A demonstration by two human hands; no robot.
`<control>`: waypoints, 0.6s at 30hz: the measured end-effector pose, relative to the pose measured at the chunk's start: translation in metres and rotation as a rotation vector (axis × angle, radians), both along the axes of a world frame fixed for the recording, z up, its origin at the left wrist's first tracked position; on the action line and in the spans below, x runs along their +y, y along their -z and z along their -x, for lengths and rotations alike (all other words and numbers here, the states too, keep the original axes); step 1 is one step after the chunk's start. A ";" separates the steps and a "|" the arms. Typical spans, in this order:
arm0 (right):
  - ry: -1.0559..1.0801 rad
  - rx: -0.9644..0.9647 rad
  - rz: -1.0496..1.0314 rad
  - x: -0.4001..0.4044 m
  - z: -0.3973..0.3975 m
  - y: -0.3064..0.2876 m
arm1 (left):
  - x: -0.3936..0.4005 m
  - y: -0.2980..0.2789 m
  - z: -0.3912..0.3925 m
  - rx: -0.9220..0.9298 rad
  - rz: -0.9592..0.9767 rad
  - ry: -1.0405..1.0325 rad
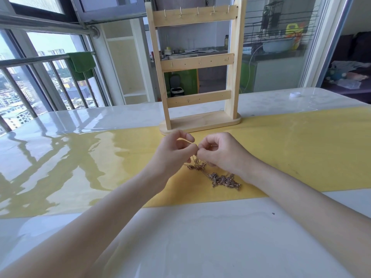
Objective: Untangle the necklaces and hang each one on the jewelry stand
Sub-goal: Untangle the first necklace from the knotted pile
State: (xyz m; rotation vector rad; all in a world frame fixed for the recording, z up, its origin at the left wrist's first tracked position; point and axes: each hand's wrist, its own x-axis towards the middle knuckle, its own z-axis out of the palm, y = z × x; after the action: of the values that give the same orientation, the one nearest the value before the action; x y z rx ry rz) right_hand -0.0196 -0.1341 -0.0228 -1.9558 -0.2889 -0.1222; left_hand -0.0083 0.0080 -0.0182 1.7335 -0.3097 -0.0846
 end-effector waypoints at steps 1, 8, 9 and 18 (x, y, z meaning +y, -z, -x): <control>-0.017 0.049 -0.057 -0.002 0.001 -0.001 | 0.000 0.000 0.000 -0.044 -0.033 0.016; 0.013 0.111 -0.330 0.000 0.001 -0.002 | -0.007 0.005 0.003 -0.217 -0.175 0.090; 0.017 0.090 -0.349 0.000 0.002 -0.003 | -0.008 0.007 0.002 -0.215 -0.192 0.076; 0.082 0.169 -0.555 -0.008 -0.001 -0.008 | 0.003 0.005 -0.002 -0.024 0.004 0.009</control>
State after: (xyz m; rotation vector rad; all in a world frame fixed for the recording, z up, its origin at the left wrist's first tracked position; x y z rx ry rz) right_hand -0.0189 -0.1421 -0.0152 -1.4150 -0.0516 -0.0783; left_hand -0.0067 0.0109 -0.0235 1.7299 -0.3355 -0.0694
